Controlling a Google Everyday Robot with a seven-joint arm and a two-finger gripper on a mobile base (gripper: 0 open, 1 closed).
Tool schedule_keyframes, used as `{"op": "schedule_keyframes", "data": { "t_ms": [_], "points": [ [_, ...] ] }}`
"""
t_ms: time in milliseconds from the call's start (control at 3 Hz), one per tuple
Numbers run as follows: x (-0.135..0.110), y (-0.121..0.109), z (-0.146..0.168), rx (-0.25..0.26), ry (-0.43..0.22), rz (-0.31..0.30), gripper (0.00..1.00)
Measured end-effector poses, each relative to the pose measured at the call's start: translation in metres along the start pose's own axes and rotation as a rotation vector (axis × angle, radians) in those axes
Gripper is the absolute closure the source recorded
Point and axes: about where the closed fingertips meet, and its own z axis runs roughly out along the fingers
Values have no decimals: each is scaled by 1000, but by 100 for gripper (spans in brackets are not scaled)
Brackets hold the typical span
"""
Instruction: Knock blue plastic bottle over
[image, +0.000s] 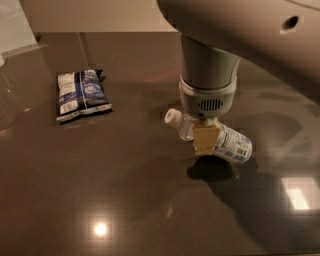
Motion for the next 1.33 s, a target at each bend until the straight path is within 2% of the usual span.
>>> {"op": "schedule_keyframes", "data": {
  "t_ms": [333,667,1000,1333],
  "points": [
    [-5,-1,9,-10,4,-13,12],
    [-8,0,15,-15,5,-25,0],
    [-1,1,23,-25,-31,-9,0],
    [-1,1,23,-24,-31,-9,0]
  ]
}}
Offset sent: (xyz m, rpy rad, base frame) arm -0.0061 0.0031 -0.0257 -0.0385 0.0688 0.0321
